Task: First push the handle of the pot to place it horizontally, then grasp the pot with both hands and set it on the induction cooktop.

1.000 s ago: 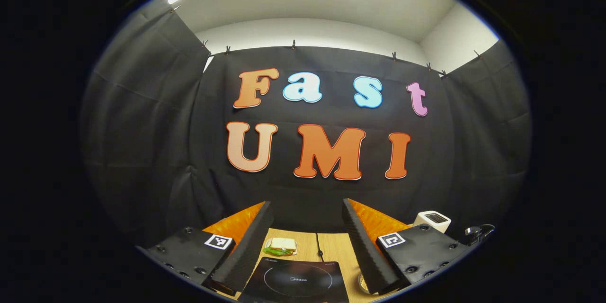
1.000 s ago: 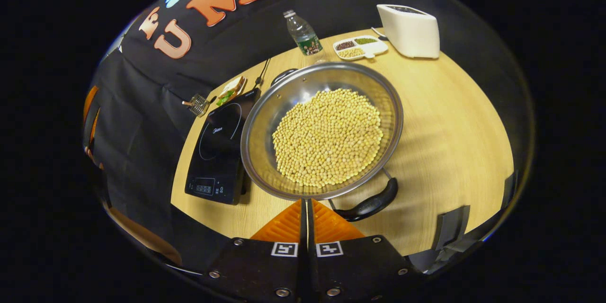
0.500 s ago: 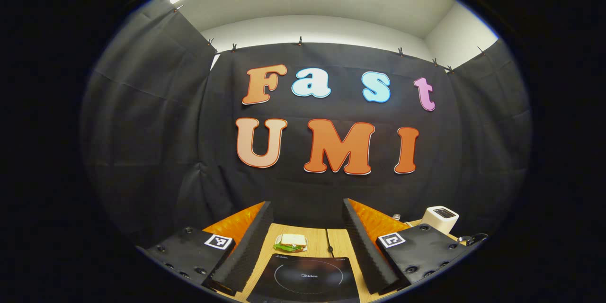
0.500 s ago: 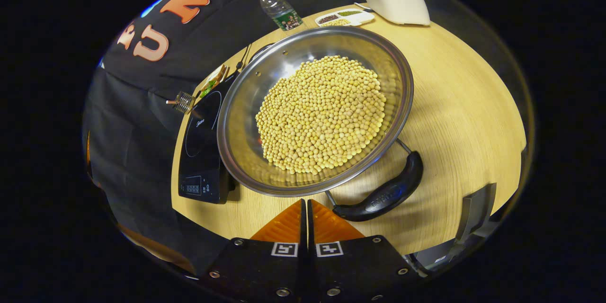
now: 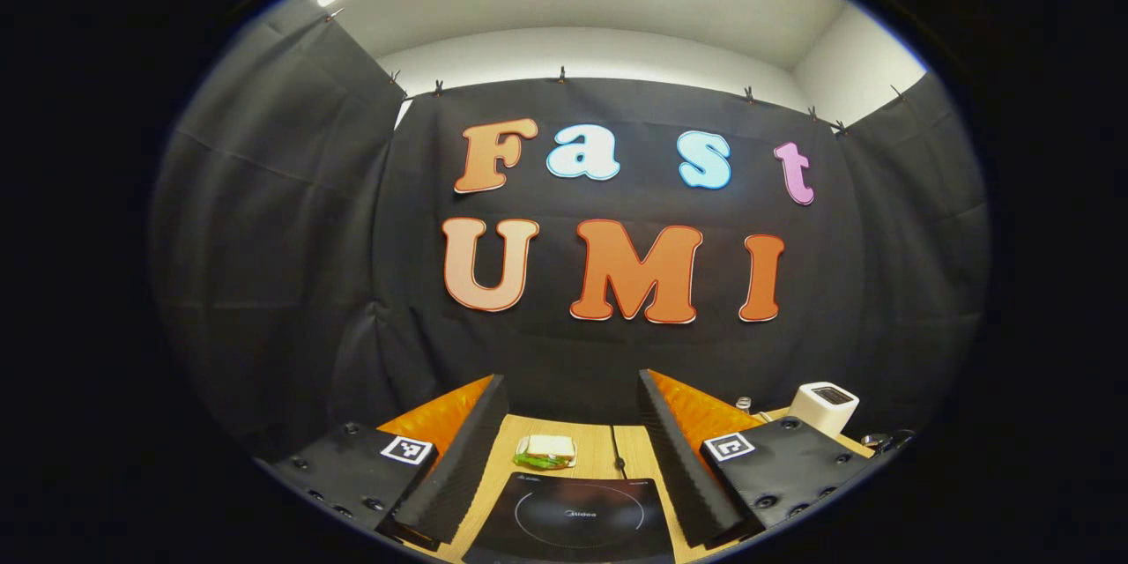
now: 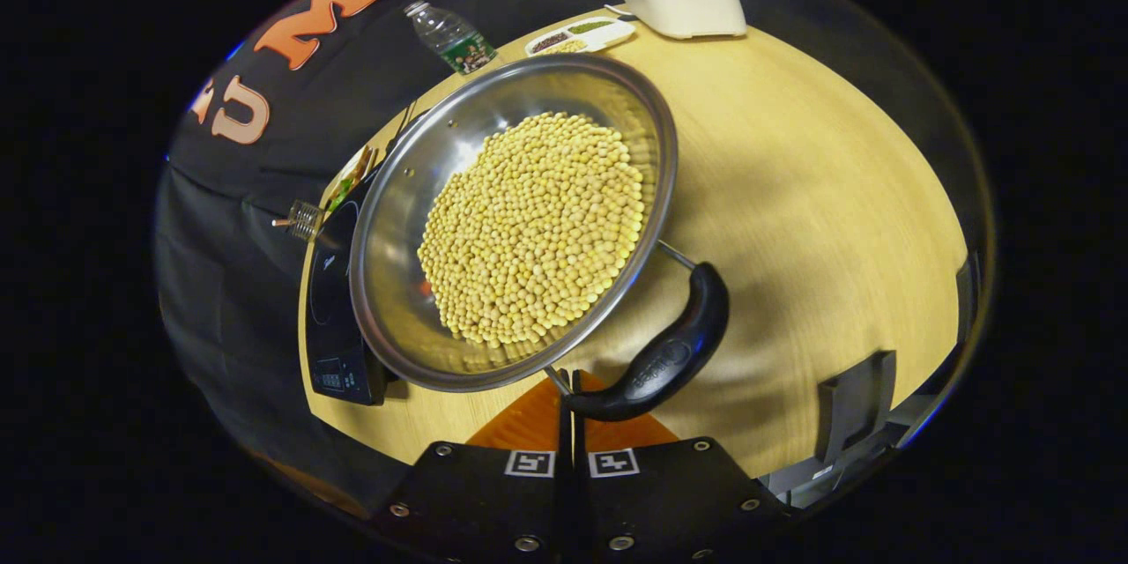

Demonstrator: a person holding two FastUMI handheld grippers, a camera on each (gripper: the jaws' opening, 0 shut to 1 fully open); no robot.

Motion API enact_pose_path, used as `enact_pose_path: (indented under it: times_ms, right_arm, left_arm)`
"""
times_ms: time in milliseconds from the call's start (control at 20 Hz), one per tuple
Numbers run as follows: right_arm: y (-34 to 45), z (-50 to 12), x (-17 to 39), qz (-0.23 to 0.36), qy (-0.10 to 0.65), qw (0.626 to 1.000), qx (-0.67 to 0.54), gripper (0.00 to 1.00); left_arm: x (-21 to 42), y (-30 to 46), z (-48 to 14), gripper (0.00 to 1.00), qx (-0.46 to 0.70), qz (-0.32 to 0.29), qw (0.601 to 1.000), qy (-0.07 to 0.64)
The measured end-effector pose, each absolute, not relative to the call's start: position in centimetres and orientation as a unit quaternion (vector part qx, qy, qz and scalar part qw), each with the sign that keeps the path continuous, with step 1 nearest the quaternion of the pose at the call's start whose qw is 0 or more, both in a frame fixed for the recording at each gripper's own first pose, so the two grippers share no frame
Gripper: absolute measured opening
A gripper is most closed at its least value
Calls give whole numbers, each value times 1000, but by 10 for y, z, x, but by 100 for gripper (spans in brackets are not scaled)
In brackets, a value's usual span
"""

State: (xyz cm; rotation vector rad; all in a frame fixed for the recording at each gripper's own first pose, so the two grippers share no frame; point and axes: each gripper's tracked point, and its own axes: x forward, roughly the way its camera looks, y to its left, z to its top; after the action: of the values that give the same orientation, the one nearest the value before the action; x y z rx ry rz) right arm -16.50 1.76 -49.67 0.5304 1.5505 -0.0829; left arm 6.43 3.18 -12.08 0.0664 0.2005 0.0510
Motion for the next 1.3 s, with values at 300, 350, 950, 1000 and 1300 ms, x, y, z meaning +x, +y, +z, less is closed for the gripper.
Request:
enact_pose_path:
  times_ms: [300, 350, 950, 1000, 1300]
  right_arm:
    - [-19, -506, -148, -70, 681, 696, 216, 0]
    - [-23, -508, -145, -75, 680, 698, 212, 0]
    - [-68, -524, -103, -120, 672, 712, 165, 0]
    - [-71, -526, -98, -123, 672, 713, 158, 0]
    - [-90, -533, -75, -145, 667, 720, 129, 0]
  left_arm:
    - [67, 17, -135, 99, 47, 13, 992, 113]
    - [67, 16, -137, 99, 53, 11, 992, 116]
    - [66, 31, -144, 99, 78, 17, 989, 125]
    - [65, 34, -143, 99, 83, 21, 989, 124]
    - [57, 51, -148, 96, 104, 27, 985, 132]
